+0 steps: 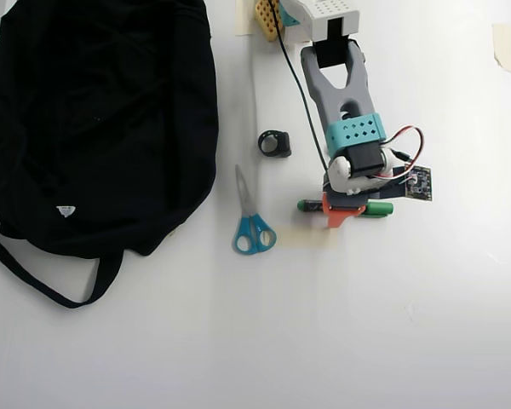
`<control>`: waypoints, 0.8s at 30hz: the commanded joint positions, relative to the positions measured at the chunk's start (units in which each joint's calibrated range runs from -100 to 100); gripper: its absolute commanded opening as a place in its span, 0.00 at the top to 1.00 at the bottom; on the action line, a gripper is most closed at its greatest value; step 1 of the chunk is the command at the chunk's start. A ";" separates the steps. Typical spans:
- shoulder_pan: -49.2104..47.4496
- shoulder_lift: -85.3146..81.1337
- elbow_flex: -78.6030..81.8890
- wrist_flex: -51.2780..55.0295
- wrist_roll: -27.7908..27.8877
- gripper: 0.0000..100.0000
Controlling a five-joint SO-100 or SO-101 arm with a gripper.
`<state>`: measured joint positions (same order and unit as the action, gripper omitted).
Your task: Put the green marker into the black bag
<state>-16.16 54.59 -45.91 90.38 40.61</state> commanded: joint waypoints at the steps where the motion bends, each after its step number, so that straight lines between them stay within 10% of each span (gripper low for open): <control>1: -0.07 0.10 -2.43 0.06 0.40 0.74; 24: 0.08 0.35 -2.34 0.06 0.40 0.81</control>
<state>-16.16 55.17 -46.54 90.38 40.61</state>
